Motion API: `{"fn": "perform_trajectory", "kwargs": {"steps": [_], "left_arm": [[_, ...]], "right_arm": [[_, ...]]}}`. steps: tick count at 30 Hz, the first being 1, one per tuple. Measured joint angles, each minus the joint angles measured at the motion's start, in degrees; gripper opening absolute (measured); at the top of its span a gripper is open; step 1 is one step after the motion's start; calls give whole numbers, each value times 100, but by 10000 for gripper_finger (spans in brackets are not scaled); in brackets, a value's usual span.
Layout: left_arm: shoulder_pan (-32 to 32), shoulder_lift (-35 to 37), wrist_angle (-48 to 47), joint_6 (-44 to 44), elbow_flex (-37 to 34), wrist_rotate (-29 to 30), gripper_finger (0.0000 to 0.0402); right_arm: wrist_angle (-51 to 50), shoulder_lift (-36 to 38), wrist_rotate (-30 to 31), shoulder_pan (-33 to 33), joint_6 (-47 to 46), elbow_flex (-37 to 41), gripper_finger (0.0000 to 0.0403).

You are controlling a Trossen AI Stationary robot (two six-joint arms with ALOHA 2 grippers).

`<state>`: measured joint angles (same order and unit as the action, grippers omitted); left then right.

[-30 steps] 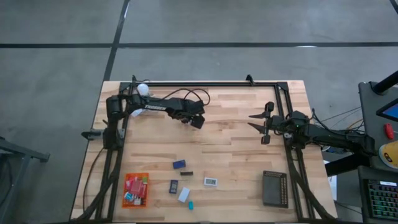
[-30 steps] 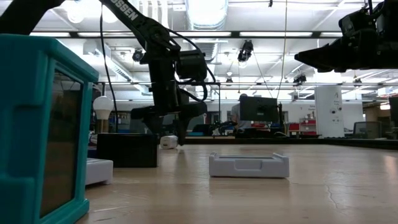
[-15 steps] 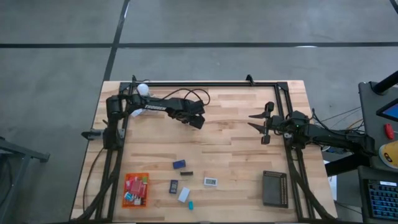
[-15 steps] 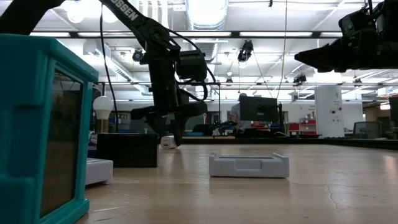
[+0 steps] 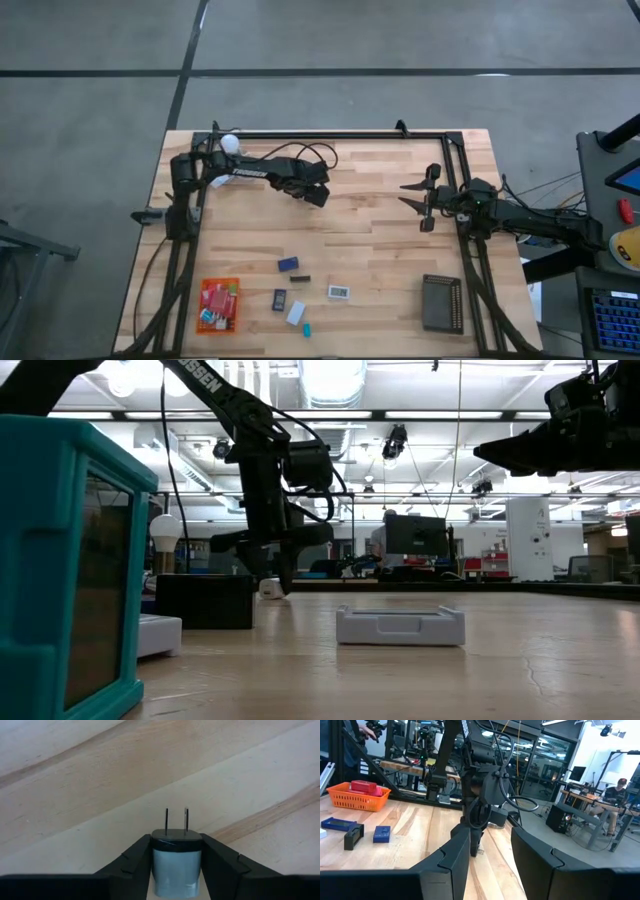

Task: Pick & Place Office items
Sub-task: Put the white black charger adapter into the orange bin

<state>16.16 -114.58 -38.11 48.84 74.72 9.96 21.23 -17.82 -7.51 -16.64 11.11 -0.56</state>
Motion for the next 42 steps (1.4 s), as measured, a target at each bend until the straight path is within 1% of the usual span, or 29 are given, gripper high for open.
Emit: {"fn": "perform_trajectory", "kwargs": {"steps": [11,25,33,42], "left_arm": [[0,67,-64,-26,0,-146,147],[-20,563,-548,-23,28,-144,147],[-124,887,-1348,554,61,-157,147],[-433,1423,-1667,785,55,-165,147]], "right_arm": [[0,0,2,0,0,0,139],[-1,-9,2,0,0,2,139],[0,-24,0,0,0,0,139],[-2,-33,4,0,0,1,139]]}}
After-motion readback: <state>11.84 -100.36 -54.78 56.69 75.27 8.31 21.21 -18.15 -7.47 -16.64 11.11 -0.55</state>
